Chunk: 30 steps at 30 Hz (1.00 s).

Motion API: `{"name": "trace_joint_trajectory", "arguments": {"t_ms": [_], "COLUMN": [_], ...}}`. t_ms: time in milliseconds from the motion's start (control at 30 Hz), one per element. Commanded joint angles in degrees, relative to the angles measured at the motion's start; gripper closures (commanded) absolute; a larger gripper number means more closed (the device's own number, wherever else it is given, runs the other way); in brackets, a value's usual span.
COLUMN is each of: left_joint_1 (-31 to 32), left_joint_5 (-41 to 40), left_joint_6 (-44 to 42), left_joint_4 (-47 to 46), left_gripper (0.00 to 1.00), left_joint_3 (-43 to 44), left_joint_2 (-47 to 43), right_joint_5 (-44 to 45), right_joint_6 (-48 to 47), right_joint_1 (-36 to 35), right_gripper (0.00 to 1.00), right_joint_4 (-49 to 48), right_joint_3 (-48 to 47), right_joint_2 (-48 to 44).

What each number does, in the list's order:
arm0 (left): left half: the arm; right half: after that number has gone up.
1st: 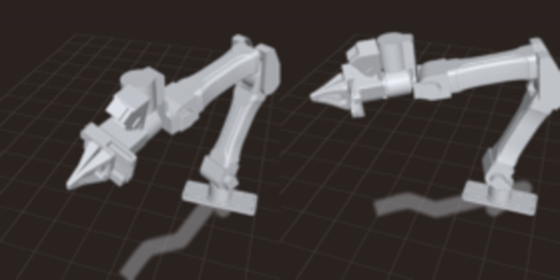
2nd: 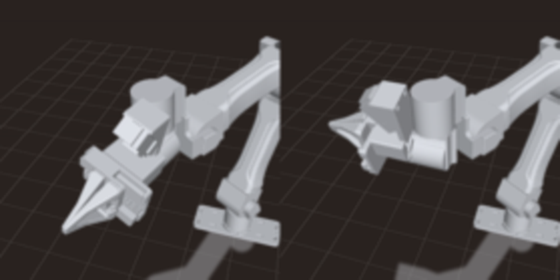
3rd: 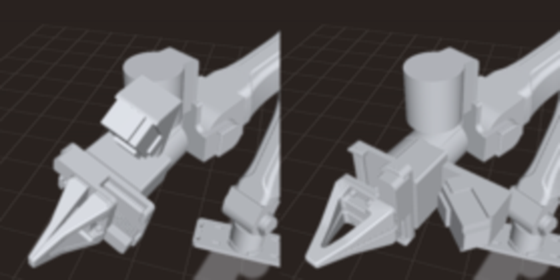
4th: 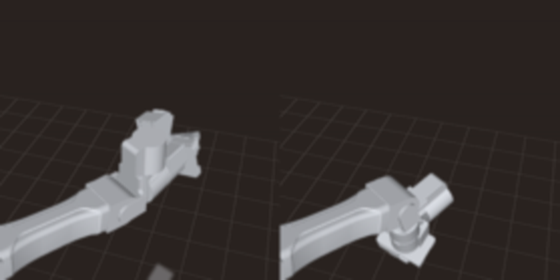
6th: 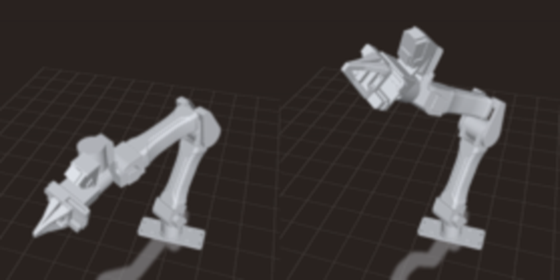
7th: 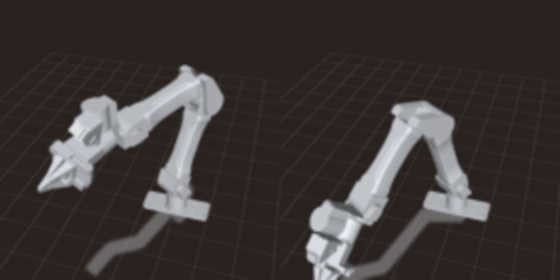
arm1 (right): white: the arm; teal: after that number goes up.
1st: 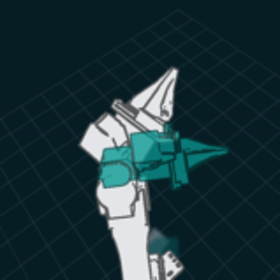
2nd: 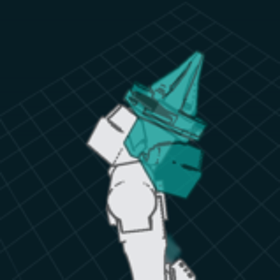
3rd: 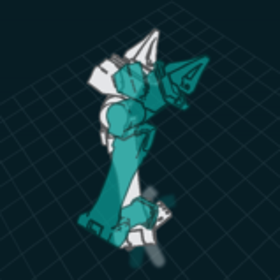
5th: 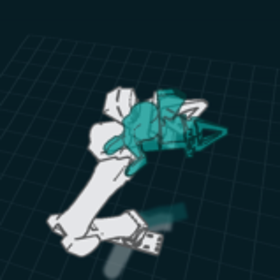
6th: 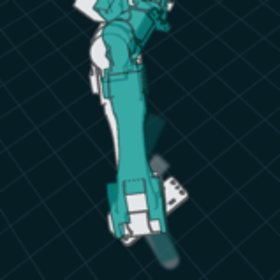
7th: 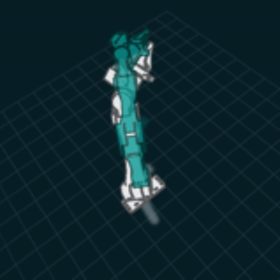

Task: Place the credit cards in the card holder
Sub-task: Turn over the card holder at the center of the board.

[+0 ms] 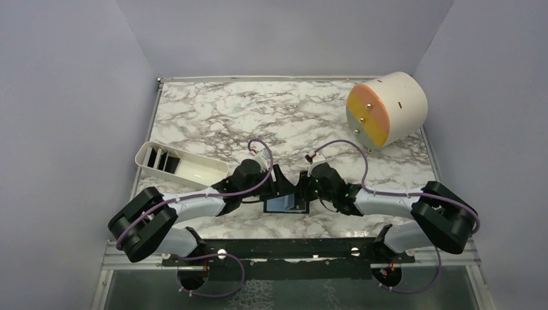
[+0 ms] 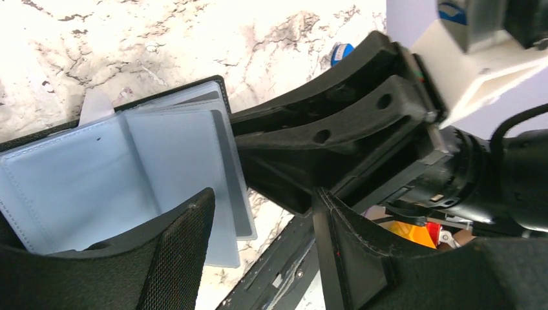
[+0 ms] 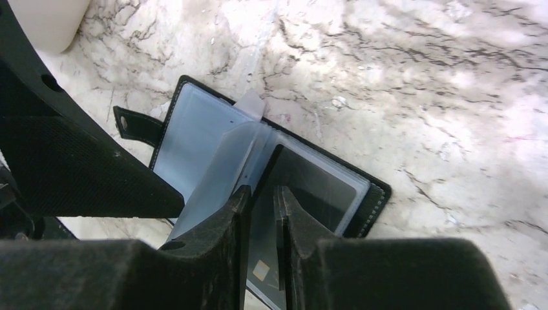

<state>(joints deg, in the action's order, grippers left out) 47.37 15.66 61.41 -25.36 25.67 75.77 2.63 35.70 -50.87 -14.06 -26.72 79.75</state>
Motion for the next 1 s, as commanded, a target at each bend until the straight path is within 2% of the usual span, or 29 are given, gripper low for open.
{"name": "trace_joint_trajectory", "arguments": {"t_ms": [0, 233, 333, 433, 533, 733, 967], "left_joint_1": [0.3, 0.3, 0.3, 0.3, 0.3, 0.3, 0.3], "left_joint_5": [1.5, 0.4, -2.1, -3.3, -6.2, -17.5, -24.5], "left_joint_6": [0.5, -0.5, -2.4, -5.2, -8.9, -14.9, -18.1], "left_joint_4": [-1.7, -1.6, -0.9, 2.6, 9.2, 23.9, 30.4], "left_gripper": [0.41, 0.42, 0.47, 0.54, 0.55, 0.54, 0.47], "left_joint_3": [1.6, 2.1, 1.2, 1.6, 3.7, 7.8, 8.5], "left_joint_2": [1.9, 2.8, 2.3, 2.1, 1.0, -4.4, -9.8], "right_joint_5": [5.7, 10.8, 11.3, 10.4, 9.2, 3.4, -4.8], "right_joint_6": [-0.3, -1.1, -0.9, -1.3, -2.2, -0.3, -0.2], "right_joint_1": [0.3, 0.3, 0.3, 0.3, 0.3, 0.3, 0.3], "right_gripper": [0.79, 0.78, 0.77, 0.76, 0.76, 0.73, 0.69], "right_joint_4": [6.7, 19.4, 22.2, 23.9, 25.8, 23.7, 21.3], "right_joint_3": [-1.0, -4.8, -5.7, -7.0, -8.9, -9.3, -11.5], "right_joint_2": [-2.4, -5.9, -8.9, -11.1, -11.6, -11.9, -4.7]}}
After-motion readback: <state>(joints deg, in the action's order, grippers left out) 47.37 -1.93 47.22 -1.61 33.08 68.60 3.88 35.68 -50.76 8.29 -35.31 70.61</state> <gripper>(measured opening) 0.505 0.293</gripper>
